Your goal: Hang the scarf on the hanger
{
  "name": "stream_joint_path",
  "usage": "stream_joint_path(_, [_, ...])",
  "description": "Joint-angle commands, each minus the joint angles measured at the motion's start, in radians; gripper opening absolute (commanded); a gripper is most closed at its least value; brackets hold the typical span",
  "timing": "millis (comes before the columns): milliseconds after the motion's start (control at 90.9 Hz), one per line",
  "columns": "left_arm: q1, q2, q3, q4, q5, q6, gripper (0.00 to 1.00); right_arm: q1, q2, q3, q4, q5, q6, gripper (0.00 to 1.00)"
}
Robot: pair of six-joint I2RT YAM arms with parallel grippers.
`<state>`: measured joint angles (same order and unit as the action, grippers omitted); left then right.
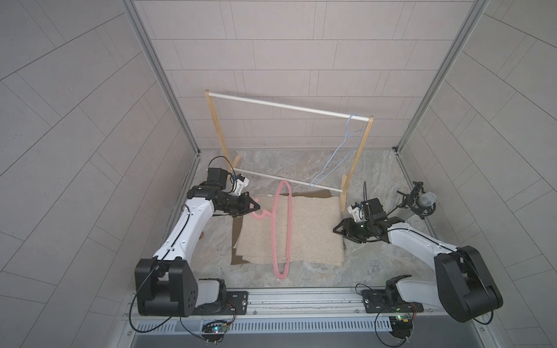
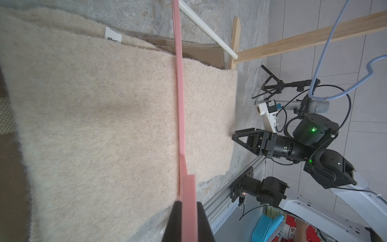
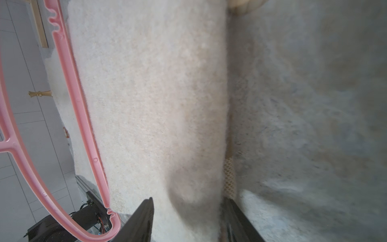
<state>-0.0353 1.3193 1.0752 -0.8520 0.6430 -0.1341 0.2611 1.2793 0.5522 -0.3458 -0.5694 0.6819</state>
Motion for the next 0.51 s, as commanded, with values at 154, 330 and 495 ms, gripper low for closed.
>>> stream_joint_path(154, [-0.005,-0.008,-0.015,0.008,0.016,0.001,0.00,0.077,-0.054,0.046,0.042,-0.056,0.064,0.48])
stream_joint_path(330, [-0.005,-0.007,-0.015,0.008,0.017,-0.002,0.00,0.145,-0.062,0.068,0.027,-0.019,0.090,0.49])
stream_joint_path(495, [-0.005,-0.008,-0.018,0.008,0.016,-0.001,0.00,0.153,-0.028,0.033,0.044,0.049,0.104,0.52])
